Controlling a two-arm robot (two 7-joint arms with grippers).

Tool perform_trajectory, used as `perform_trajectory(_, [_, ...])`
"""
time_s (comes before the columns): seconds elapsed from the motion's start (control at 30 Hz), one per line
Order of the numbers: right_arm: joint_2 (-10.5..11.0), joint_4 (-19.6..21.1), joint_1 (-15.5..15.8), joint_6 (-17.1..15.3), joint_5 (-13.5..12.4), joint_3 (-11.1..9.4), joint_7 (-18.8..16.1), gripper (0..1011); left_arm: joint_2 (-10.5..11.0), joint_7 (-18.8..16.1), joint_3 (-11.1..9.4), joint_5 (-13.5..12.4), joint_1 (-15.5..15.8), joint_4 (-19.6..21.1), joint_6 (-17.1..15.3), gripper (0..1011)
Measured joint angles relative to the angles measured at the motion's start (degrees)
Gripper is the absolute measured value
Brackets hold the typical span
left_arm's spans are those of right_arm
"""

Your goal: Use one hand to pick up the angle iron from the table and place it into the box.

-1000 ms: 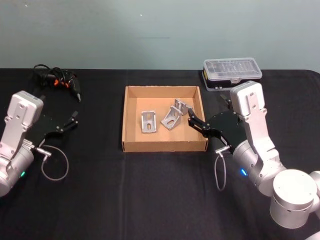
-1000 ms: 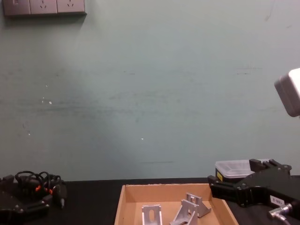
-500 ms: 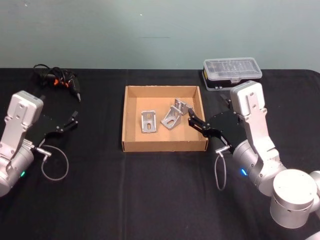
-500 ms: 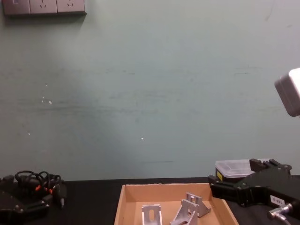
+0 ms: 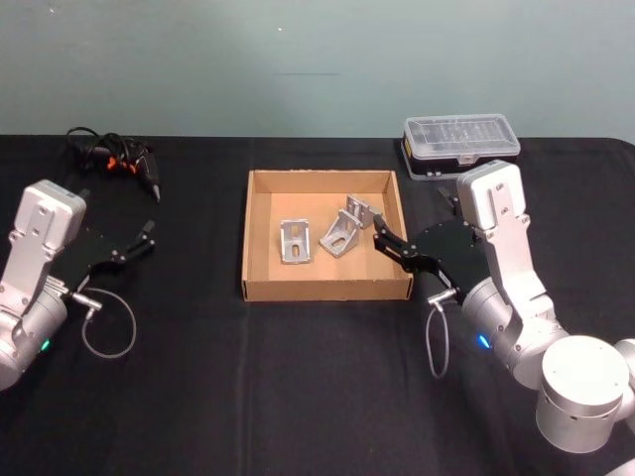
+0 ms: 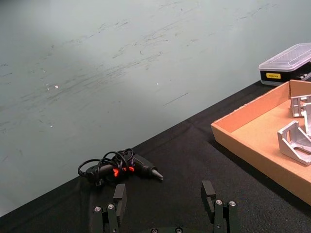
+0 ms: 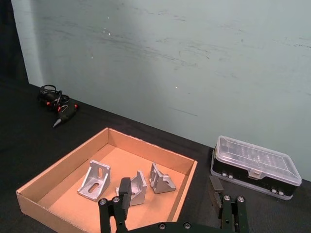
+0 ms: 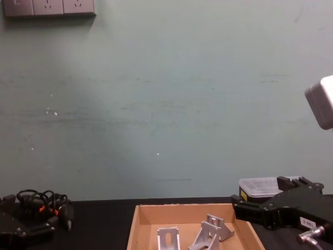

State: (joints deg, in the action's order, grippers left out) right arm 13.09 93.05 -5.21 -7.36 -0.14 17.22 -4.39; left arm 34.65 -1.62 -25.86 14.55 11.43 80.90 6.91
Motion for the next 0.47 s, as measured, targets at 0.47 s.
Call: perform_trajectory(0.47, [0.0,0.0,0.0,0.0,0.0,0.0,0.0,1003,0.0,0.0,0.0,0.0,0.0,0.0,0.0,1011])
